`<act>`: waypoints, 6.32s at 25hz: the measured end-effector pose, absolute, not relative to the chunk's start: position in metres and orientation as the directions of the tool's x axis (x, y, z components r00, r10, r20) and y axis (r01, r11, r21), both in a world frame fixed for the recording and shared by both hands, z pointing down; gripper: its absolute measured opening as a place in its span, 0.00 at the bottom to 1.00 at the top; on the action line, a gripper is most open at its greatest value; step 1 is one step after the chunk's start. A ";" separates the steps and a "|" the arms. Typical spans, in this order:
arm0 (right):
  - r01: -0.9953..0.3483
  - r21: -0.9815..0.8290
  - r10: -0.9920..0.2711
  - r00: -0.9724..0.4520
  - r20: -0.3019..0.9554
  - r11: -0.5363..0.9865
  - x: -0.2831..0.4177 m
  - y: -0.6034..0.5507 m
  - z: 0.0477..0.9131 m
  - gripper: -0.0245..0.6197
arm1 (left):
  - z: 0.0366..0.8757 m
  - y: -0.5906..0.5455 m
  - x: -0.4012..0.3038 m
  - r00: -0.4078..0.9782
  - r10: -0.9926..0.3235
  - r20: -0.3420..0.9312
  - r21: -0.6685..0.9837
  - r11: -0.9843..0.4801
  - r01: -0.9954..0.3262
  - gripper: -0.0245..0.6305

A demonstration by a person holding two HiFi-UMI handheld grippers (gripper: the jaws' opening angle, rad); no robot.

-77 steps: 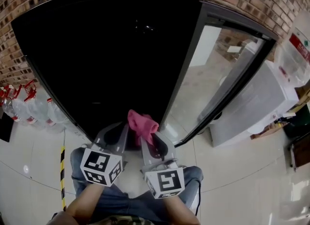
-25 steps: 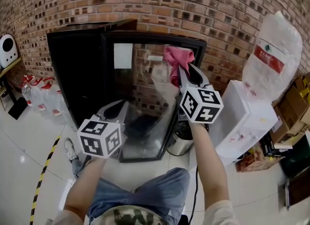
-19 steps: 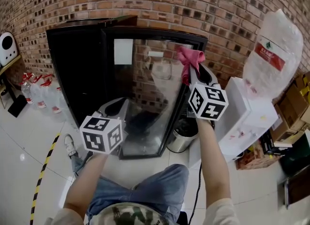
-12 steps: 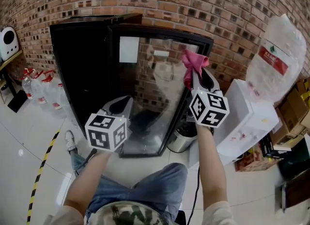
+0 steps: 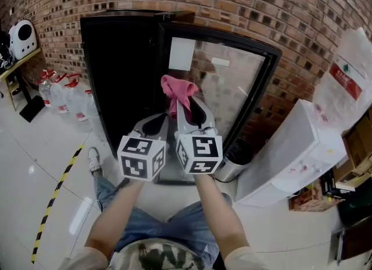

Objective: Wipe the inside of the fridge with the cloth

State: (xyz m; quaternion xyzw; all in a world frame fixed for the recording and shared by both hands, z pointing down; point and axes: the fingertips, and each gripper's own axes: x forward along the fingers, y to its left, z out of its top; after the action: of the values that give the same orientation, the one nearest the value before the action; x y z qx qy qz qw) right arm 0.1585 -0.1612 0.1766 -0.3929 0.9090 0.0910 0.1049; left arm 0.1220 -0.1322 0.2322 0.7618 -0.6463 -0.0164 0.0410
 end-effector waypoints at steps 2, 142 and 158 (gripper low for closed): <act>-0.726 0.077 -0.692 -0.677 -0.250 0.683 0.146 -0.161 0.186 0.15 | 0.236 -0.129 0.115 0.147 -0.989 0.028 0.090 -0.144 -0.985 0.03; -0.877 -0.007 -0.874 -0.480 0.071 0.481 0.268 -0.239 0.526 0.15 | 0.484 -0.175 0.115 0.160 -0.986 0.055 0.103 -0.154 -0.983 0.03; -0.944 -0.042 -0.936 -0.331 0.115 0.329 0.367 -0.233 0.556 0.15 | 0.510 -0.176 0.156 0.189 -0.978 0.085 0.128 -0.178 -0.976 0.03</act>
State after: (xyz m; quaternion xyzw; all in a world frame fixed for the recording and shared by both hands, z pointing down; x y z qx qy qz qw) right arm 0.3666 -0.2329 0.5564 -0.5772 0.8143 -0.0506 -0.0350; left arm 0.1556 -0.1764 0.5104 0.7673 -0.6366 -0.0083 0.0768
